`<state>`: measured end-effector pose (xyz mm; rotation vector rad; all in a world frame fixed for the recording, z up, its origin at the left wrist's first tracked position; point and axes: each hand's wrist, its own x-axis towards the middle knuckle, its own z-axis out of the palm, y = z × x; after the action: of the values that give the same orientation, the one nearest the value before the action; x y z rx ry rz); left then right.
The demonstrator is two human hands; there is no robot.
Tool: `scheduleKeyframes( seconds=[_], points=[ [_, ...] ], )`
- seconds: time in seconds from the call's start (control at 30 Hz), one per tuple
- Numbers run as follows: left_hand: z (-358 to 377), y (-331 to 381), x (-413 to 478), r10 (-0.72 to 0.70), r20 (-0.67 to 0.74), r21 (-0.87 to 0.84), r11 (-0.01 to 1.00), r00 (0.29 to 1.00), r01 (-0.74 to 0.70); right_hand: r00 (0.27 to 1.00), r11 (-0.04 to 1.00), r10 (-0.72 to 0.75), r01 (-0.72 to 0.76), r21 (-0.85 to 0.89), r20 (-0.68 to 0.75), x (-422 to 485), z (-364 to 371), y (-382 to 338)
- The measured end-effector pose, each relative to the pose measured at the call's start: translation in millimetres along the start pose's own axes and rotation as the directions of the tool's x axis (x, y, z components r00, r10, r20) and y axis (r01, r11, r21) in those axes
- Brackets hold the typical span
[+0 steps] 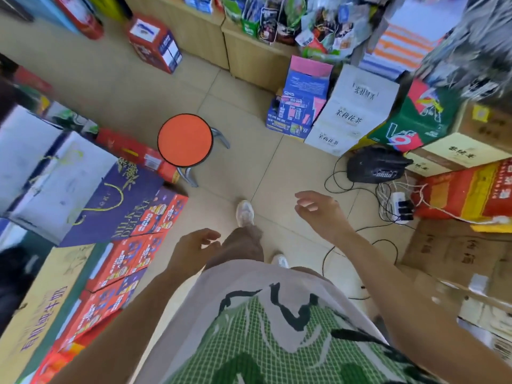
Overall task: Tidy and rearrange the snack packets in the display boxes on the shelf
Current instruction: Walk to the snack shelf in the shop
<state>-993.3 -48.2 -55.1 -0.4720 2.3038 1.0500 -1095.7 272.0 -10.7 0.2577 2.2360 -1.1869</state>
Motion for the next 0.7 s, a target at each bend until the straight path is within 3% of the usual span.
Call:
scheduleKeyframes(
  seconds=[0.2,0.43,0.7],
  points=[
    [-62.9,38.2,97.6,0.038,0.007,-0.052,0.998,0.999,-0.037,0.994,0.993,0.112,-0.113,-0.043,-0.017,65.6,-10.0,-37.4],
    [-137.7,128.1,211.6,0.219,-0.034,-0.051,0.974,0.975,-0.221,0.976,0.978,0.205,-0.207,-0.02,-0.077,131.0,-44.8,-72.6],
    [-200.4,207.5,337.8,0.228,0.008,-0.003,0.974,0.974,-0.228,0.978,0.98,0.194,-0.19,0.056,-0.072,255.5,-84.5,-131.2]
  ],
)
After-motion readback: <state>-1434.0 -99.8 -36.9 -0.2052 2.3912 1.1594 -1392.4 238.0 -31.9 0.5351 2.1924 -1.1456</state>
